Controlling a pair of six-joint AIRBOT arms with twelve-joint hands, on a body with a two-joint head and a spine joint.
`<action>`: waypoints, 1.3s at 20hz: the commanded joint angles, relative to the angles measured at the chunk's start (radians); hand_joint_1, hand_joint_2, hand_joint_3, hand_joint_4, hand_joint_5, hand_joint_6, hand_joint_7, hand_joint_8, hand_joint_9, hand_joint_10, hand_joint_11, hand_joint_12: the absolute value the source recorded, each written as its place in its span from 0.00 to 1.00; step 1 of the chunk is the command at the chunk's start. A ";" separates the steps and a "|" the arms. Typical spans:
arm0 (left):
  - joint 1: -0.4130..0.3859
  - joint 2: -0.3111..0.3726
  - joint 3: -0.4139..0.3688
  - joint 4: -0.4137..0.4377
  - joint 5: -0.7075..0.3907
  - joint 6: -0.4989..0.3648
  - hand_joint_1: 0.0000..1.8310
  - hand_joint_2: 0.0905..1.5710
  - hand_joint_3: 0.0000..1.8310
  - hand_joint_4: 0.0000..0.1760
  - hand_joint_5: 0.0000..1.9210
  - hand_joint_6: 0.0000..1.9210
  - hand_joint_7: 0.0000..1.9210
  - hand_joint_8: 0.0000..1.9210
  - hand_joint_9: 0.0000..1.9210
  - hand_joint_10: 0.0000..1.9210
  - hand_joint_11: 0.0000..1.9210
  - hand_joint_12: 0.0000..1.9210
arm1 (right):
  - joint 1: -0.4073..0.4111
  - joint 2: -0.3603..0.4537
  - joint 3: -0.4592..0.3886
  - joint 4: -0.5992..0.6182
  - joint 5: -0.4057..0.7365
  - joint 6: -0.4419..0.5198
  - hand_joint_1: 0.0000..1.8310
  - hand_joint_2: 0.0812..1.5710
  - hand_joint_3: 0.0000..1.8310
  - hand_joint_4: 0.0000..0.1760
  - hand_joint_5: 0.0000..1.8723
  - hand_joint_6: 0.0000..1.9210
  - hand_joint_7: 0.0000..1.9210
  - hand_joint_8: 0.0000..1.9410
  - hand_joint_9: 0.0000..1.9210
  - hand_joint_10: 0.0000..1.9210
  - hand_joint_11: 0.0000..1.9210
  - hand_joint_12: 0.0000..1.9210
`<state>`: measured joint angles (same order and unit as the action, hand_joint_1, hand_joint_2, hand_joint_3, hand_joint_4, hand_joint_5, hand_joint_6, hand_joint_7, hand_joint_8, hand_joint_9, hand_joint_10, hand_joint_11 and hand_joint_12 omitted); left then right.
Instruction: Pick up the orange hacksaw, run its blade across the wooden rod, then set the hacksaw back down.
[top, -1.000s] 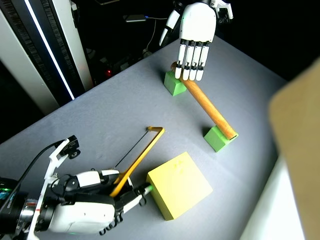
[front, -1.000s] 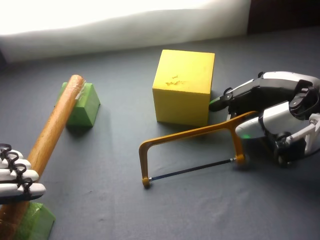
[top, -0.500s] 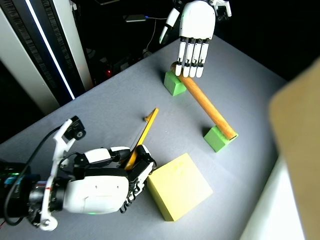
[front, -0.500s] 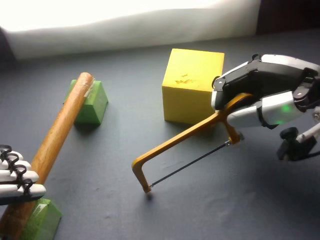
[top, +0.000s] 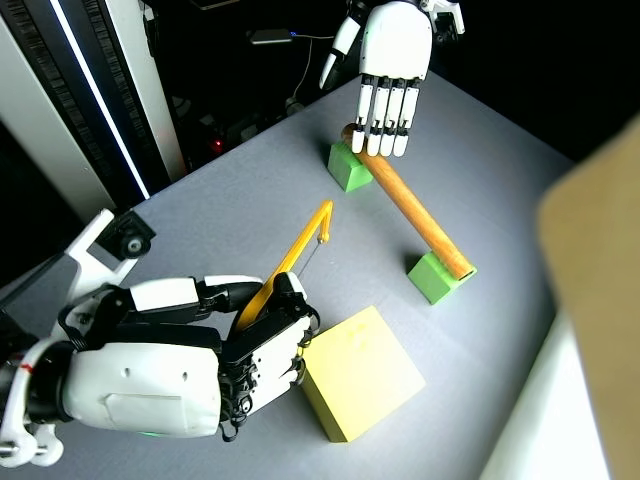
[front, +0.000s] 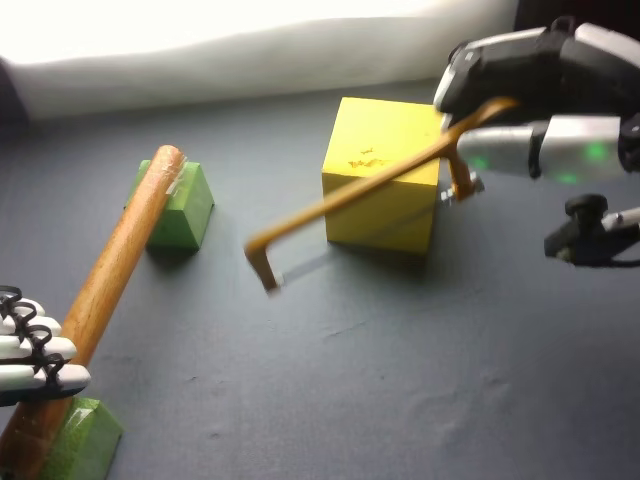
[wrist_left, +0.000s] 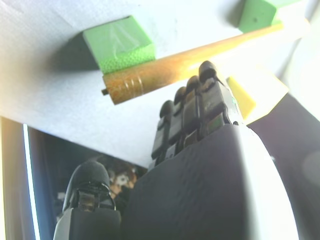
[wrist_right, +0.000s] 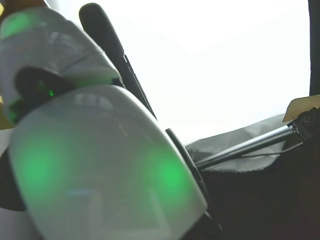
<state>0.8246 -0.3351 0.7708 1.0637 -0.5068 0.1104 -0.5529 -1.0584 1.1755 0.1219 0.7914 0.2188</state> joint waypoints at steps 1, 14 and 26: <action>-0.012 -0.003 0.005 -0.029 -0.033 0.000 0.00 0.77 0.00 0.00 0.02 0.00 0.02 0.00 0.00 0.00 0.00 0.05 | 0.022 0.010 -0.026 0.088 0.164 -0.037 0.74 0.72 0.00 0.00 0.41 0.59 0.48 0.55 0.45 0.70 0.35 0.72; -0.014 -0.004 -0.002 -0.029 0.000 0.000 0.00 0.77 0.00 0.00 0.02 0.00 0.02 0.00 0.00 0.00 0.00 0.04 | 0.087 0.002 -0.236 0.578 0.215 -0.400 0.75 0.72 0.00 0.00 0.42 0.58 0.49 0.54 0.45 0.70 0.36 0.70; -0.006 -0.007 -0.022 -0.029 0.004 -0.053 0.00 0.77 0.00 0.00 0.01 0.00 0.02 0.00 0.00 0.00 0.01 0.04 | 0.088 -0.087 -0.237 0.613 0.293 -0.427 0.74 0.72 0.00 0.00 0.41 0.59 0.49 0.54 0.45 0.70 0.37 0.71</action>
<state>0.8238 -0.3454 0.7467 1.0592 -0.4652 0.0574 -0.4767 -1.1561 0.9375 0.7940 0.9798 -0.2352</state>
